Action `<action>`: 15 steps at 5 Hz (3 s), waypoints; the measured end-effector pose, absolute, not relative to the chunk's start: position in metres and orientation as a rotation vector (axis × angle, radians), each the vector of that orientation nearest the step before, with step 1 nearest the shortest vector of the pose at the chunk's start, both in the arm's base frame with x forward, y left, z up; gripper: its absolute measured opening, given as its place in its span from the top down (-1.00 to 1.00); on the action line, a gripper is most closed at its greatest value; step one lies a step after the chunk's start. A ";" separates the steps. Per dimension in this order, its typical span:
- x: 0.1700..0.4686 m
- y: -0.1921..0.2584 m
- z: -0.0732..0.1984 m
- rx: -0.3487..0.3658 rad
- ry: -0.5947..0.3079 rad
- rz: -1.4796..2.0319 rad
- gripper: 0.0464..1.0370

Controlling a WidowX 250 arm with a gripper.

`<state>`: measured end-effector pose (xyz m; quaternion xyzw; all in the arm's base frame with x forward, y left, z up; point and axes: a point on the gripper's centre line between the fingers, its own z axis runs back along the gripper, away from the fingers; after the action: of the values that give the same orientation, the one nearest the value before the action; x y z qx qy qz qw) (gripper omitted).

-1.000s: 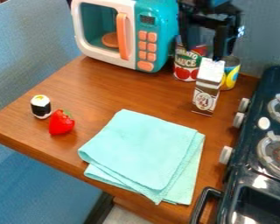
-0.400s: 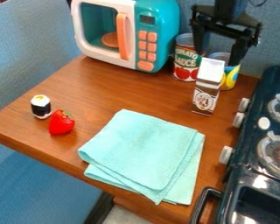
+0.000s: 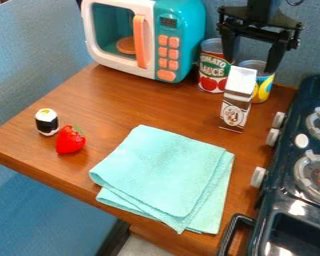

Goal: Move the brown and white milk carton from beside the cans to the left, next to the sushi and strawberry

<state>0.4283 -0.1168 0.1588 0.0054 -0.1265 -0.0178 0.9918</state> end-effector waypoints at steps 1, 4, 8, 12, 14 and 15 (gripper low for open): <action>0.436 -0.118 0.151 0.014 -0.235 -0.004 -0.93; 0.452 -0.101 0.139 -0.008 -0.190 0.040 -0.93; 0.458 -0.104 0.123 -0.066 -0.154 0.052 -0.93; 0.467 -0.099 0.104 -0.012 -0.119 0.082 -0.55; 0.444 -0.099 0.110 -0.053 -0.122 0.036 -0.55; 0.410 -0.086 0.141 -0.070 -0.157 -0.067 -0.55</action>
<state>0.4097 -0.0861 0.1413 -0.0350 -0.0783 -0.0334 0.9958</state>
